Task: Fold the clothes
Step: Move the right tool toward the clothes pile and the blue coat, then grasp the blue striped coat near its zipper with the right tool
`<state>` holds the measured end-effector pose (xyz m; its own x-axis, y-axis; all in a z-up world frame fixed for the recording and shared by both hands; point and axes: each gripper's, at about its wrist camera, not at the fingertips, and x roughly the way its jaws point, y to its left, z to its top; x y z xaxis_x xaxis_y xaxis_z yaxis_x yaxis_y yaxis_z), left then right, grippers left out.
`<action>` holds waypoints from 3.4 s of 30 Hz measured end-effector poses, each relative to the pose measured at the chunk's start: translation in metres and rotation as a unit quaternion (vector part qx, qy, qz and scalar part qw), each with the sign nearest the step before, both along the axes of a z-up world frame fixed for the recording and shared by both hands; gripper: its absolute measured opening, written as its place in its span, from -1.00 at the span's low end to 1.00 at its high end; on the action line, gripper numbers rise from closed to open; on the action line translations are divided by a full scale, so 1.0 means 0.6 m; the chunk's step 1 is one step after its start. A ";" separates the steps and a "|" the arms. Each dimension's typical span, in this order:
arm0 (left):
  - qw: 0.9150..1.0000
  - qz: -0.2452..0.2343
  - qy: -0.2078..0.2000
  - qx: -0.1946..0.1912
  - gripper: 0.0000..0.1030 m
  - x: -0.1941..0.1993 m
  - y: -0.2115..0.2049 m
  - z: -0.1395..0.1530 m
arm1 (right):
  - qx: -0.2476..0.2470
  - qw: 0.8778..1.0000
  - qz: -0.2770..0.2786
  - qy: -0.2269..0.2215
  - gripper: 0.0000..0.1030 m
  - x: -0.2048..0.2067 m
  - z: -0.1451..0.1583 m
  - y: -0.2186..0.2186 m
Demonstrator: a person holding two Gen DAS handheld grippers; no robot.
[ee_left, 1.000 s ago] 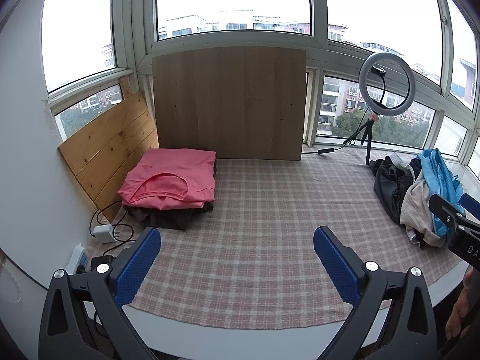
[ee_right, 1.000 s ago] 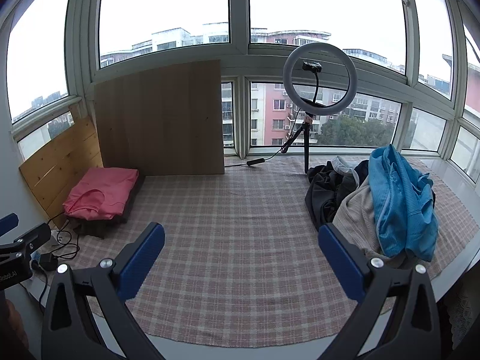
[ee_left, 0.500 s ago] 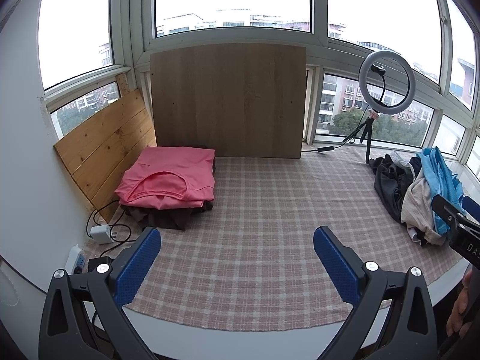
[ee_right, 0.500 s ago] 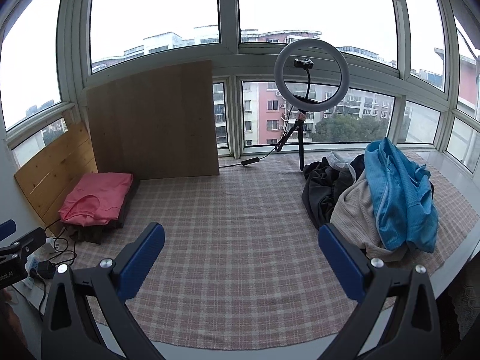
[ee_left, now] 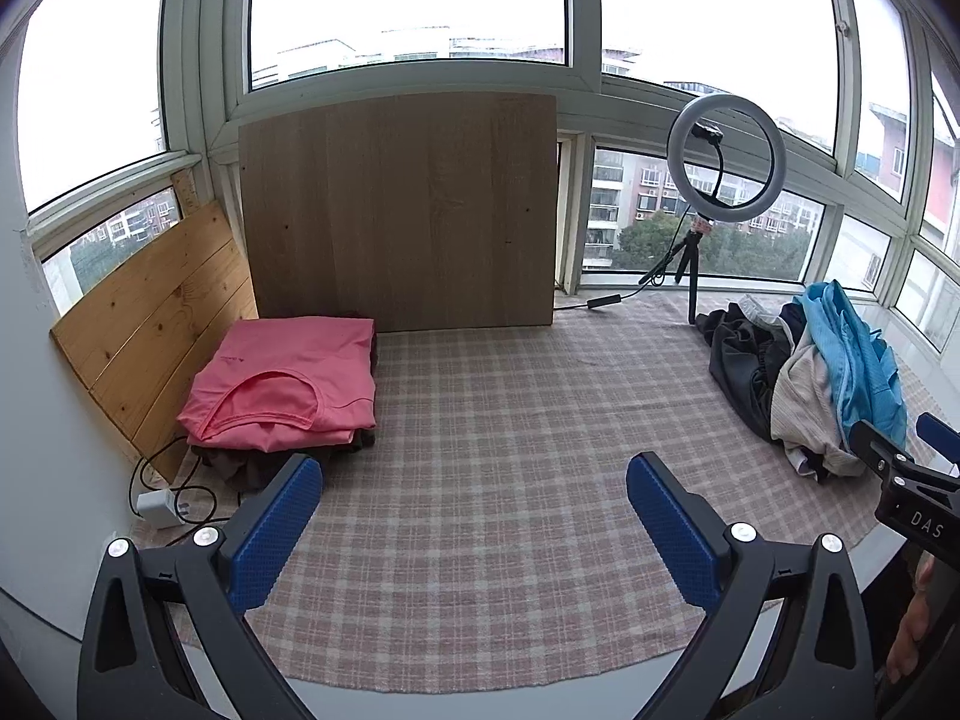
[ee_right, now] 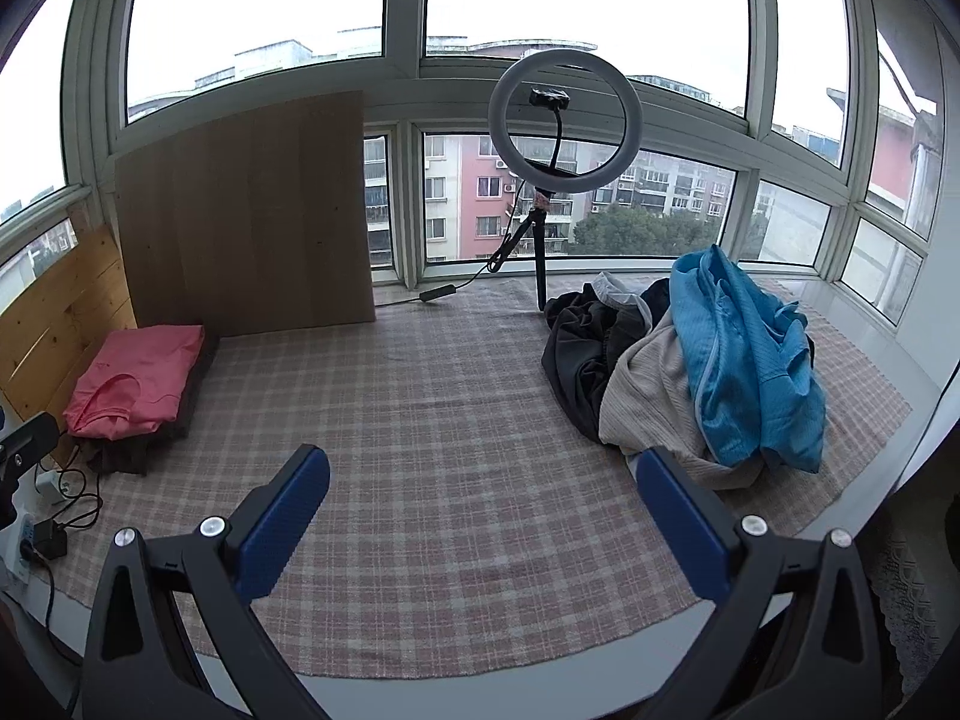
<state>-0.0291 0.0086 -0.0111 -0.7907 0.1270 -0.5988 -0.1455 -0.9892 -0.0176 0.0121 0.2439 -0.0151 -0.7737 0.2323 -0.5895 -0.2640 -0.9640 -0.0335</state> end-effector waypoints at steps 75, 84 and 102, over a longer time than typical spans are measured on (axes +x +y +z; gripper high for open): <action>0.992 0.043 -0.074 -0.096 0.99 -0.183 0.468 -0.030 | -0.271 0.957 0.090 -0.057 -0.61 -0.387 -0.197 0.738; 0.992 0.004 -0.073 -0.099 0.99 -0.192 0.471 -0.030 | -0.417 0.887 0.120 0.159 -0.93 -0.258 -0.028 0.830; 0.994 0.013 -0.077 -0.072 0.99 -0.176 0.307 -0.033 | -0.044 0.985 -0.029 -0.165 0.77 -0.363 -0.093 0.647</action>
<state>-0.1345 0.1930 -0.0310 -0.6900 0.0116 -0.7237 -0.1260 -0.9865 0.1043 -0.2057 0.6318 -0.0712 -0.5232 0.2079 -0.8264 -0.3077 -0.9504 -0.0443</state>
